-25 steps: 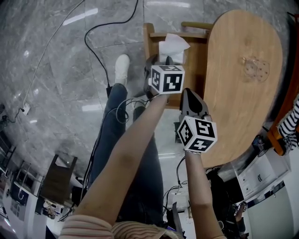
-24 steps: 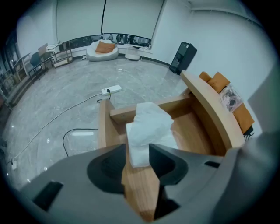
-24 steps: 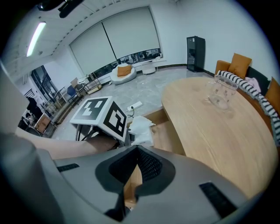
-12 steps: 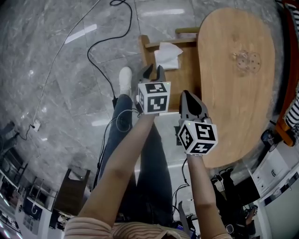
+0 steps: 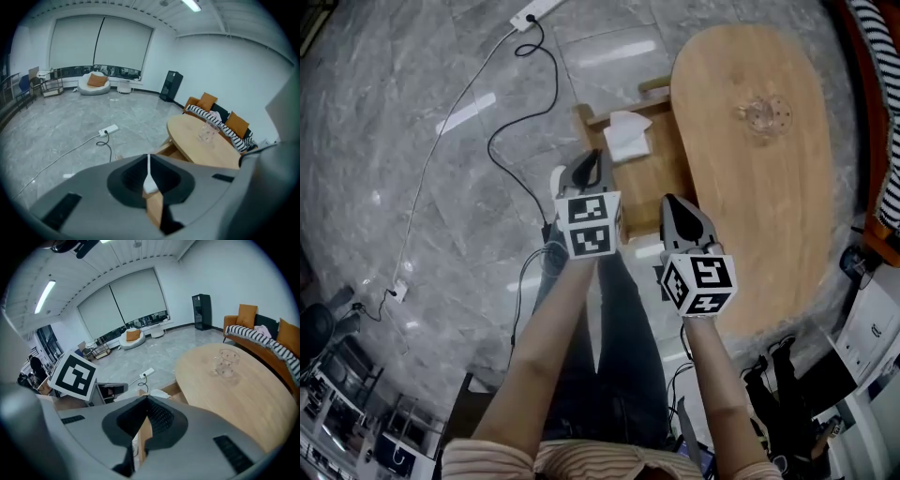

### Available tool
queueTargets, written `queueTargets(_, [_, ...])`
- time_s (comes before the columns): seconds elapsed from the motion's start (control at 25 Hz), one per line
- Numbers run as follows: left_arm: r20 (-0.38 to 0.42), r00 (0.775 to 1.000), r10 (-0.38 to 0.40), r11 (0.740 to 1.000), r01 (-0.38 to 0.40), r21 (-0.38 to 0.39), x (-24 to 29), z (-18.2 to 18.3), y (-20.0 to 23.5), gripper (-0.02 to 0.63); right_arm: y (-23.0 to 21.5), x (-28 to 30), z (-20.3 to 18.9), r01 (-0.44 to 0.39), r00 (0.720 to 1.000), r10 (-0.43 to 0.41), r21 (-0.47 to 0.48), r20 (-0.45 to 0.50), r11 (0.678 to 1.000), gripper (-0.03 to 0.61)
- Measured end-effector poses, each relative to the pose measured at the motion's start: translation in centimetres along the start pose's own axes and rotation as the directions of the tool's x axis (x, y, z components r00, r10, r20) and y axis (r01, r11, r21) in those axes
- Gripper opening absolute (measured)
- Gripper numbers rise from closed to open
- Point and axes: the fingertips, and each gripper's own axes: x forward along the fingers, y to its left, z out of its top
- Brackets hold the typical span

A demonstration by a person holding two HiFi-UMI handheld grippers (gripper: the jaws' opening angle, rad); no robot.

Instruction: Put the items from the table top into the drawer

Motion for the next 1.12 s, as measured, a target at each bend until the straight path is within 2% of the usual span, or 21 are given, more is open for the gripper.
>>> queueTargets(0.24, [0.081,0.989,-0.121,0.992,0.118,0.036,-4.0,4.2,-2.5,0.015,1.6,-2.6,2.8,-0.013,0.997,0.012,0.007,0.071,1.0,0.009])
queueTargets(0.68, [0.112,0.942,-0.317,0.946,0.307,0.1,-11.3,8.6,-5.7,0.014,3.7,-8.1,7.3,-0.023,0.982,0.017,0.031,0.19,0.999,0.009])
queueTargets(0.92, [0.116,0.912,-0.394,0.916,0.38,0.125,-14.2,10.6,-7.0,0.014,4.2,-10.6,9.3,-0.038,0.966,0.029,0.032,0.255,0.999,0.009])
queueTargets(1.12, [0.147,0.89,-0.432,0.897,0.408,0.168,-16.7,12.1,-8.0,0.014,5.1,-12.6,10.6,-0.058,0.946,0.05,0.018,0.319,0.998,0.009])
